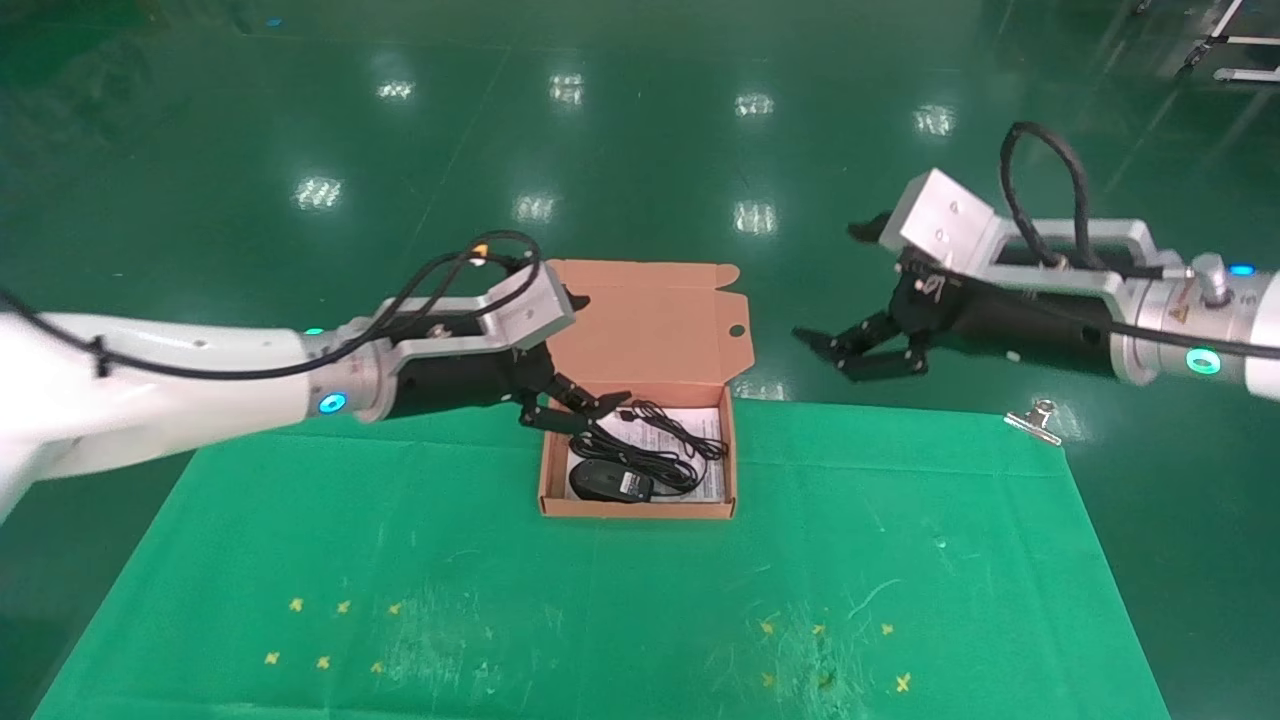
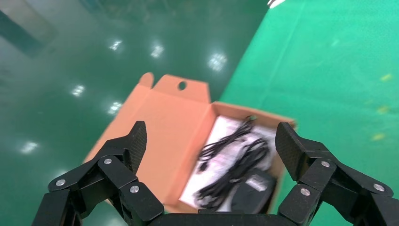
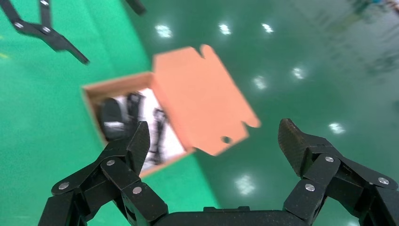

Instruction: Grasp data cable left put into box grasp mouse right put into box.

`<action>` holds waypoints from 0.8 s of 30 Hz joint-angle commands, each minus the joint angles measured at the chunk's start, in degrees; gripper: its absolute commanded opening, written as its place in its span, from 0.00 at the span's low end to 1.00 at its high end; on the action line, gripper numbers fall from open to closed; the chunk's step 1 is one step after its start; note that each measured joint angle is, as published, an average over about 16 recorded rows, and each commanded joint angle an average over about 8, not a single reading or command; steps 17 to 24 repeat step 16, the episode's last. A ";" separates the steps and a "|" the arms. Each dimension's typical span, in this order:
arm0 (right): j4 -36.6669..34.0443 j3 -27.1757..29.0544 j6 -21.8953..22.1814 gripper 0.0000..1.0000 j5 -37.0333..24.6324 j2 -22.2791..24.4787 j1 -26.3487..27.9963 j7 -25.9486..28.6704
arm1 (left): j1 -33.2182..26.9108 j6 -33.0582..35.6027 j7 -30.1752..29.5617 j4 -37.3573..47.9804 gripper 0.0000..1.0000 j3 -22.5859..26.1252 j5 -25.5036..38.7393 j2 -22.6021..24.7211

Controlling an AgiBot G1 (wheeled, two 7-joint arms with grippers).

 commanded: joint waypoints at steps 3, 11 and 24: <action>0.53 3.60 -3.89 1.00 3.44 0.54 -3.10 -0.73 | 2.48 3.60 -0.89 -2.55 1.00 -2.98 -3.45 -2.71; 1.58 10.74 -11.60 1.00 10.27 1.62 -9.26 -2.19 | 7.41 10.75 -2.66 -7.61 1.00 -8.90 -10.30 -8.08; 2.04 13.84 -14.95 1.00 13.24 2.09 -11.93 -2.82 | 9.54 13.85 -3.43 -9.81 1.00 -11.47 -13.28 -10.41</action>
